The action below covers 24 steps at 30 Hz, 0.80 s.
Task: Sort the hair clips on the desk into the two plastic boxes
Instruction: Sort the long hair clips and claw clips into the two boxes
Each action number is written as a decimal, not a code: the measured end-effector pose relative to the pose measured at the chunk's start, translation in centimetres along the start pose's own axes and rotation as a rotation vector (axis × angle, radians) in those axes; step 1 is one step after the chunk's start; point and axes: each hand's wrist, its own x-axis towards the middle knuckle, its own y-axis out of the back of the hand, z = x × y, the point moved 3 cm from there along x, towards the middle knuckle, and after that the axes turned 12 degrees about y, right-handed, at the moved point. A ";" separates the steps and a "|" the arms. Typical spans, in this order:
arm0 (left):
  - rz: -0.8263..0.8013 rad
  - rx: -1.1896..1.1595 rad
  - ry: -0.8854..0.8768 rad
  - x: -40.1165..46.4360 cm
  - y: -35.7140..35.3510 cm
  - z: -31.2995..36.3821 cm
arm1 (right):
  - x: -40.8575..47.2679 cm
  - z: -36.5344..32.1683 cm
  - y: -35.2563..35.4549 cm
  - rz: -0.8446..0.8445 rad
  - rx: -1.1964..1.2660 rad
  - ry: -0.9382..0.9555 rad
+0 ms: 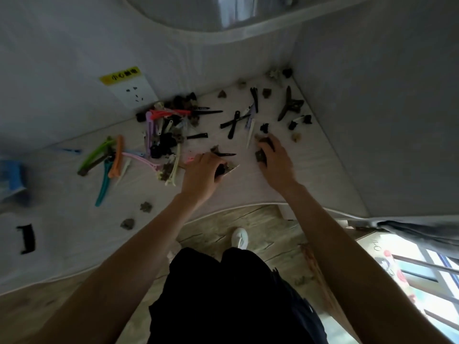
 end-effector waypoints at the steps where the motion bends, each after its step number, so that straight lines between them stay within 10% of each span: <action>1: -0.007 0.013 0.016 0.2 0.2 -0.4 | 0.0 -0.1 -0.2 -0.001 0.009 0.041; 12: -0.161 -0.078 -0.259 5.1 0.8 8.1 | 3.4 4.6 7.3 0.284 0.122 0.104; 24: -0.200 -0.042 -0.278 5.7 -0.5 7.5 | 9.0 6.2 4.1 -0.254 -0.166 0.023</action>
